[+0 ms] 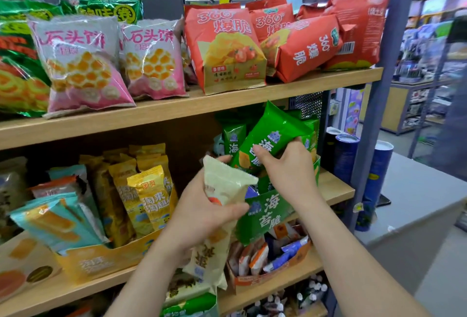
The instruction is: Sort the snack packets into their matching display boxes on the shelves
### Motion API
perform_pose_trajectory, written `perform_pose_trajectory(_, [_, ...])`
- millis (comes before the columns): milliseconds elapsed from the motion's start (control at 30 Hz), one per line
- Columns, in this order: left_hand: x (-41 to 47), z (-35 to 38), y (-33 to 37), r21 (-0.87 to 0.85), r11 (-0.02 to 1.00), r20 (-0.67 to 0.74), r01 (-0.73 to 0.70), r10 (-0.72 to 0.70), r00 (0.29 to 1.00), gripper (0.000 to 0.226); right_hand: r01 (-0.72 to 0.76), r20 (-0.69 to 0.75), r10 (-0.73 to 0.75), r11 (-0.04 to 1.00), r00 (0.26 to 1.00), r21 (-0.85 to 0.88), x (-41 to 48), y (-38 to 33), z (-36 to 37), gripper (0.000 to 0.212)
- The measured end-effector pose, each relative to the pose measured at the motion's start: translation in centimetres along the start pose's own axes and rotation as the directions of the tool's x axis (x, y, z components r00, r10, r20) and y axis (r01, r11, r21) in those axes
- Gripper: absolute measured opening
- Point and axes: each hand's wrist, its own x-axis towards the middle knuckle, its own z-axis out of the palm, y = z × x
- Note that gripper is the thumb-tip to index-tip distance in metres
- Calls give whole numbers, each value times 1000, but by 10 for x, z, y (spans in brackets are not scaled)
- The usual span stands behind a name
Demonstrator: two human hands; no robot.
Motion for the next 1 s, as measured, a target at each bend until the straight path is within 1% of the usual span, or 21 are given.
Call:
perform_pose_trajectory(33, [7,-2,4,9,1000,13,10,-10,1000,74,7,8,-7,1000,1000,-29,0,-1,0,39])
perform_pose_trajectory(100, [18,-4,9,82,996,64,29,-34,997,60,6,24,-4,997,1000,-75,4,-2,1,41])
perform_pose_trajectory(133, [21,-4,10,102,994,72,39,-46,996,55,1,25,1,997,1000,-82,7,-2,2,46])
perform_pose_trajectory(167, [24,-3,9,83,995,59,51,-56,997,52,-4,24,6,996,1000,-87,8,-3,2,52])
perform_pose_trajectory(267, [25,1,8,-57,997,-30,53,-55,998,56,-25,53,30,996,998,-90,8,-4,2,59])
perform_pose_trajectory(333, [29,4,13,-38,999,-10,23,-23,1000,59,-52,137,61,996,989,-67,8,-3,3,58])
perform_pose_trajectory(400, [35,9,18,17,1000,40,-9,8,999,62,-117,192,109,993,975,34,7,1,1,50])
perform_pose_trajectory(433, [37,12,19,26,1000,51,-12,11,999,64,-158,192,137,983,972,98,4,3,-1,49])
perform_pose_trajectory(467, [41,13,19,32,999,45,-6,5,999,67,-182,169,158,973,973,144,-1,6,-5,53])
perform_pose_trajectory(500, [44,14,19,37,999,33,-1,-1,999,67,-190,137,169,968,976,166,-6,8,-9,60])
perform_pose_trajectory(567, [46,16,18,50,999,22,4,-5,1000,59,-166,70,155,967,985,195,-20,10,-19,70])
perform_pose_trajectory(667, [44,16,21,59,998,16,18,-19,1000,51,-122,5,126,955,992,270,-41,12,-28,65])
perform_pose_trajectory(733, [37,15,23,7,999,-41,32,-32,999,50,-112,39,105,934,994,341,-52,13,-33,58])
perform_pose_trajectory(833, [25,16,24,-182,982,-172,47,-79,982,49,-136,209,60,917,976,374,-67,14,-36,48])
perform_pose_trajectory(900, [18,22,25,-322,946,-228,28,-106,968,53,-169,353,39,923,935,346,-76,14,-33,54])
perform_pose_trajectory(933, [17,27,26,-378,926,-244,15,-115,963,55,-173,402,23,924,915,341,-79,14,-30,59])
perform_pose_trajectory(1000, [15,36,27,-444,896,-233,10,-126,964,57,-167,411,9,922,912,350,-84,16,-23,65])
